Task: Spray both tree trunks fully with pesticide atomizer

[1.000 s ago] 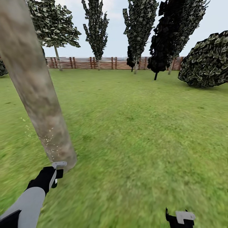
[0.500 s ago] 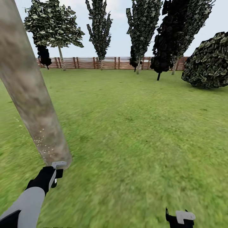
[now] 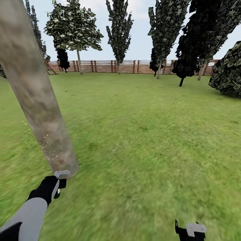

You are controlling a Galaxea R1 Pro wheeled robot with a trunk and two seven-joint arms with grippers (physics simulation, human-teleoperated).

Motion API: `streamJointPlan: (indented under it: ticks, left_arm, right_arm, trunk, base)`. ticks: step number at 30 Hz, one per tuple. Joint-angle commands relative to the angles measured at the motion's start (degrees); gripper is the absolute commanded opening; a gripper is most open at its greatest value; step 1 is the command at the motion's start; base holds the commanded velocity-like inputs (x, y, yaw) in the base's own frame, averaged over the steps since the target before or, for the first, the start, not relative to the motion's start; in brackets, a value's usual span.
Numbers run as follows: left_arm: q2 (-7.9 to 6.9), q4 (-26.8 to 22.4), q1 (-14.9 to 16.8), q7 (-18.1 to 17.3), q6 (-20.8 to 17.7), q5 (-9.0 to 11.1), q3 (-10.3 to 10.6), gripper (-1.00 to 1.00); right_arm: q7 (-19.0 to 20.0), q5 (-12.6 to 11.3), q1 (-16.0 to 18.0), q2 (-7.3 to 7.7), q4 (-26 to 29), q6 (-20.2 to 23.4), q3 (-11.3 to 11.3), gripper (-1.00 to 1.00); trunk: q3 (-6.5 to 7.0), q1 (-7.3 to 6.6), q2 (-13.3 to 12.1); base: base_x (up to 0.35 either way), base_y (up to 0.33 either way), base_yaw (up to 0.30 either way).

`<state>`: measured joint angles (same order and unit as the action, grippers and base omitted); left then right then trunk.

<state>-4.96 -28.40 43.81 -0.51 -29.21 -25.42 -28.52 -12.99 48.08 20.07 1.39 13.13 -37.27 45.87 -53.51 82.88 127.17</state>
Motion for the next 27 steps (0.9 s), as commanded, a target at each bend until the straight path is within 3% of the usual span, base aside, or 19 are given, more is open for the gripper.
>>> streamJointPlan:
  ticks: [1, 12, 27]
  left_arm:
    - [0.04, -0.1, 0.0, -0.1, -0.2, -0.2, -0.2, -1.0]
    - [-0.04, -0.1, 0.0, 0.0, -0.2, -0.2, -0.2, -1.0]
    - [-0.48, -0.1, 0.0, 0.5, -0.3, -0.2, -0.2, -1.0]
  right_arm:
    - [-0.4, 0.6, 0.1, 0.01, -0.1, -0.2, 0.3, 1.0]
    - [-0.4, 0.6, 0.1, 0.02, -0.1, -0.2, 0.3, 1.0]
    - [-0.4, 0.6, 0.1, 0.02, -0.1, -0.2, 0.3, 1.0]
  trunk:
    - [-0.05, 0.01, 0.0]
    - [-0.05, 0.01, 0.0]
    - [-0.05, 0.01, 0.0]
  base:
    - [0.196, -0.23, 0.009]
    - [0.235, -0.192, 0.009]
    - [0.172, -0.229, 0.266]
